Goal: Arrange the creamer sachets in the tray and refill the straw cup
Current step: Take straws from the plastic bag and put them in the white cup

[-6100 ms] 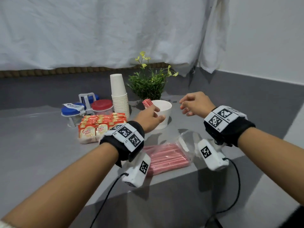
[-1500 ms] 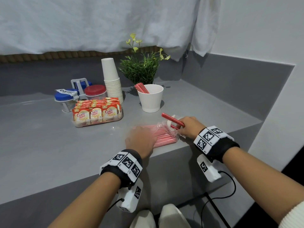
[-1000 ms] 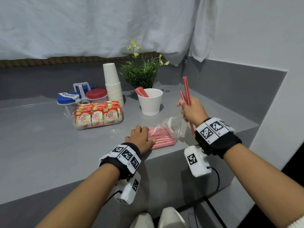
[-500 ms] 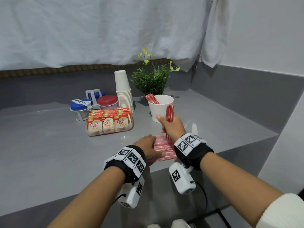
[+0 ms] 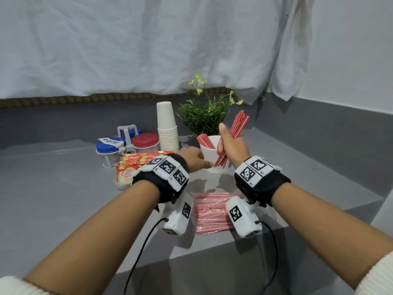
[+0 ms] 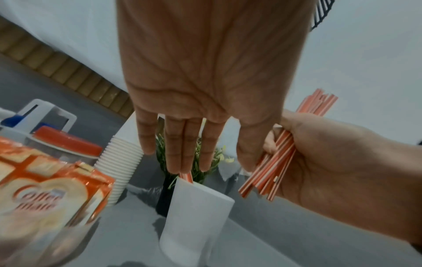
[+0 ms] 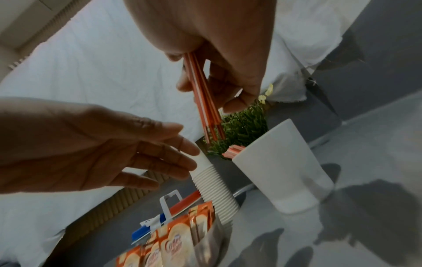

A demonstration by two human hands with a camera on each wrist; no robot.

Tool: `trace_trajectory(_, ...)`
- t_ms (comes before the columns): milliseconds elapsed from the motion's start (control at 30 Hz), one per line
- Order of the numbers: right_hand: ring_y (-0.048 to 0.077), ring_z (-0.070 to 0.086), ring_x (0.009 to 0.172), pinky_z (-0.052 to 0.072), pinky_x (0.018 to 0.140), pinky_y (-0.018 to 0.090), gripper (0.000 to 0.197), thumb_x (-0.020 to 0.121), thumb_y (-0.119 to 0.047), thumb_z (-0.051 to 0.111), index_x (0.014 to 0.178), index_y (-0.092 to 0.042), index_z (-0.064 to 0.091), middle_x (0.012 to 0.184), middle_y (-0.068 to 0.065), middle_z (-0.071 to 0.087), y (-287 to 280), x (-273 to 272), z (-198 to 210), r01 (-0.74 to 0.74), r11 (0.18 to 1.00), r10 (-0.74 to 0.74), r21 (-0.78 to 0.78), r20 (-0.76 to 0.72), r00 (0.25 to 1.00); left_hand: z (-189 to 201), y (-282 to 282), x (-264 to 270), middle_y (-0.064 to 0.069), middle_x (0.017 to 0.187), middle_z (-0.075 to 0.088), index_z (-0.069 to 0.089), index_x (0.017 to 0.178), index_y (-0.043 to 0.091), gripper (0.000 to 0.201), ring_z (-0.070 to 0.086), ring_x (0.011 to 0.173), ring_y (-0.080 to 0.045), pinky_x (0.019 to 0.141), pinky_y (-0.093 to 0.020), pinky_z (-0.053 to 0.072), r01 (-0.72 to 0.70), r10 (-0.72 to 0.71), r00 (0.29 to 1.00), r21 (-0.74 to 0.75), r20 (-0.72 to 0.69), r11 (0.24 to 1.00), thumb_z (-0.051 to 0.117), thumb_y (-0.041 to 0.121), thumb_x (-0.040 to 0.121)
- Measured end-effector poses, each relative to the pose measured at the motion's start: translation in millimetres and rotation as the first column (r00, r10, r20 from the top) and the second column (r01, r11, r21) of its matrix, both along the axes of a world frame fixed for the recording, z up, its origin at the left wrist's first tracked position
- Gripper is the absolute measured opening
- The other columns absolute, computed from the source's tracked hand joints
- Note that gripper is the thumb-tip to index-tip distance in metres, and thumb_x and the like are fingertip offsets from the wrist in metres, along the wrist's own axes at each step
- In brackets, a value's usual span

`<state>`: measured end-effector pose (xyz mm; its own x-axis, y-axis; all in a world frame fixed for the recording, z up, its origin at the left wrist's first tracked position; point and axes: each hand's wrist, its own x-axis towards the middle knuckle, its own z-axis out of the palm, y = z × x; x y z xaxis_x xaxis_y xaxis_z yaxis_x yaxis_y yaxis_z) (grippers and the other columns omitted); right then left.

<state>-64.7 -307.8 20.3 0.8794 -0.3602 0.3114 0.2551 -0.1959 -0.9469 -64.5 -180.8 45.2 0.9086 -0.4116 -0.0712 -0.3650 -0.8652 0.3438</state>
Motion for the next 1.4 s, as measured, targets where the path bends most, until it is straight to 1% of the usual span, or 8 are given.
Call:
trace_trajectory(400,0.018,0.051,0.049,0.045,0.069,0.032,0.055,0.091,-0.041,0.045,0.044,-0.012,0.051,0.046,0.002,0.051,-20.1,76.2,11.8,0.151,0.977,-0.148,-0.148,0.032,0.989,17.3,-2.3,84.3,-0.011,0.114,0.061,0.057,0.114,0.005,0.036,0.056,0.104,-0.022,0.086,-0.029,0.042,-0.161,0.170,0.985,-0.252,0.012,0.954,0.063,0.027,0.086)
trace_trajectory(567,0.018,0.053,0.047,0.048,0.066,0.032,0.045,0.088,-0.034,0.051,0.048,-0.013,0.056,0.048,0.002,0.055,-25.2,106.5,-3.2,0.017,0.961,-0.031,-0.277,-0.044,0.999,0.9,-13.2,116.7,-0.012,0.104,0.063,0.049,0.121,0.006,0.053,0.062,0.089,-0.021,0.090,-0.034,0.052,-0.226,0.185,0.972,-0.377,-0.142,0.898,0.074,0.023,0.077)
trace_trajectory(667,0.028,0.064,0.066,0.050,0.073,0.034,0.041,0.086,-0.035,0.053,0.055,-0.009,0.060,0.063,0.011,0.064,-26.6,121.9,-8.5,-0.069,0.914,0.029,-0.400,-0.105,0.994,-8.3,-22.4,131.0,-0.016,0.109,0.064,0.047,0.122,0.005,0.058,0.066,0.098,-0.027,0.092,-0.039,0.052,-0.232,0.155,0.966,-0.432,-0.206,0.872,0.077,0.015,0.073)
trace_trajectory(767,0.027,0.061,0.066,0.051,0.073,0.038,0.038,0.082,-0.037,0.053,0.055,-0.010,0.059,0.063,0.010,0.063,-31.0,132.7,-17.1,-0.142,0.861,0.058,-0.488,-0.182,0.982,-17.6,-28.2,148.7,-0.017,0.107,0.064,0.055,0.103,0.008,0.037,0.066,0.098,-0.028,0.089,-0.039,0.054,-0.212,0.164,0.976,-0.448,-0.145,0.868,0.076,0.008,0.072)
trace_trajectory(967,0.015,0.049,0.061,0.036,0.054,0.023,0.035,0.085,-0.031,0.055,0.053,-0.019,0.048,0.060,0.001,0.054,-33.2,134.1,-21.9,-0.270,0.772,0.108,-0.576,-0.299,0.948,-22.4,-28.0,176.1,-0.013,0.068,0.058,0.049,0.071,0.005,0.022,0.061,0.042,-0.010,0.050,-0.018,0.054,-0.271,0.121,0.959,-0.693,-0.258,0.669,0.058,-0.012,0.082)
trace_trajectory(1100,0.022,0.044,0.075,0.033,0.059,0.030,0.033,0.079,-0.027,0.063,0.055,-0.018,0.043,0.060,0.001,0.045,-32.8,135.4,-22.2,-0.280,0.725,0.103,-0.630,-0.302,0.948,-27.0,-28.0,181.0,-0.015,0.067,0.053,0.048,0.066,0.003,0.031,0.059,0.045,-0.014,0.046,-0.016,0.051,-0.297,0.150,0.955,-0.793,-0.258,0.532,0.039,-0.014,0.090)
trace_trajectory(1233,0.018,0.048,0.071,0.041,0.067,0.030,0.027,0.071,-0.025,0.073,0.058,-0.022,0.049,0.061,-0.003,0.051,-36.0,136.0,-23.4,-0.251,0.746,0.118,-0.616,-0.248,0.962,-28.0,-24.6,174.4,-0.009,0.067,0.053,0.052,0.074,0.007,0.034,0.057,0.045,-0.008,0.051,-0.017,0.048,-0.308,0.167,0.951,-0.844,-0.260,0.439,0.031,0.010,0.101)
trace_trajectory(1400,0.023,0.056,0.079,0.052,0.074,0.036,0.032,0.063,-0.022,0.083,0.068,-0.027,0.052,0.073,0.000,0.058,-36.8,135.1,-22.7,-0.218,0.790,0.106,-0.573,-0.223,0.969,-33.5,-20.9,164.0,-0.009,0.086,0.061,0.061,0.108,0.004,0.028,0.059,0.067,-0.009,0.064,-0.016,0.049,-0.219,0.054,0.974,-0.837,-0.222,0.502,0.041,0.021,0.098)
